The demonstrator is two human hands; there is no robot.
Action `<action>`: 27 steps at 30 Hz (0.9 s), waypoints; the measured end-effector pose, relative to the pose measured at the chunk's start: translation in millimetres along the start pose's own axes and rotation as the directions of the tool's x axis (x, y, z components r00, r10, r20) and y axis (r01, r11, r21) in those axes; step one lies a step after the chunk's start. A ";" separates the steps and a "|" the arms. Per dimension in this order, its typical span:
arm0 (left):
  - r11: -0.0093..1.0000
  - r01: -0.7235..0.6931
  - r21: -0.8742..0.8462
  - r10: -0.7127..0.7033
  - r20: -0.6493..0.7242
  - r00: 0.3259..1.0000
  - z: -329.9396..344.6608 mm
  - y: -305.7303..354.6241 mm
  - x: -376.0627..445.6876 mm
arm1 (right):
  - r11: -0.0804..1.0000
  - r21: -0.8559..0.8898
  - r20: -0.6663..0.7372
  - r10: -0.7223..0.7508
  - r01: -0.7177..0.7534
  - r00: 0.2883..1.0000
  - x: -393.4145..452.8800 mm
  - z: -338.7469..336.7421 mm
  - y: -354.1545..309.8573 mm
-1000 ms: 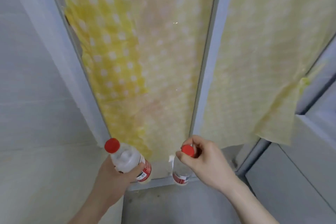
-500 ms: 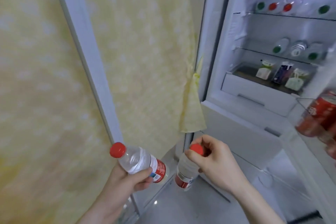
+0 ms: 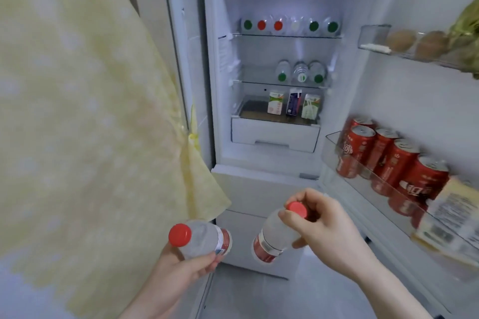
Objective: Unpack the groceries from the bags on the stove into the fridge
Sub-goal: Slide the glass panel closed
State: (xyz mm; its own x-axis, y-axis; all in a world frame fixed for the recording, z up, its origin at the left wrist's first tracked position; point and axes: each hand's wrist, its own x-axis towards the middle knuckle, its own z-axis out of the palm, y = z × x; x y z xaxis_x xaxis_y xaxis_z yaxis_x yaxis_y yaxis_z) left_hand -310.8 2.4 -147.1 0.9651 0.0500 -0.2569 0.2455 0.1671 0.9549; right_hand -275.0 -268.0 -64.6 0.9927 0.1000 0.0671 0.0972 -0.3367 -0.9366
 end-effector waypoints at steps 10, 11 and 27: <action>0.982 -0.180 0.054 0.171 0.139 0.975 68.7 61.1 122.5 | 0.996 0.067 -0.129 -0.045 0.054 0.991 94.2 -48.6 3.9; 0.977 -0.203 0.066 0.192 0.143 0.971 74.2 70.5 135.3 | 0.995 0.068 -0.146 -0.063 0.073 0.987 106.8 -51.9 3.9; 0.870 -0.467 0.157 0.408 0.301 0.862 129.9 213.1 335.1 | 0.968 0.103 -0.413 -0.166 0.227 0.895 246.4 -79.3 -11.5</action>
State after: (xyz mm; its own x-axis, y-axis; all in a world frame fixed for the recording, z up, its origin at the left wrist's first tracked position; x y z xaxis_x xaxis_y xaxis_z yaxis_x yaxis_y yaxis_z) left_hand 76.8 -73.1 -10.3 0.9593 -0.1852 0.2134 -0.2231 -0.0329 0.9742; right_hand -25.8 -313.7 -10.1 0.9021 -0.2411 0.3579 0.3124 -0.2071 -0.9271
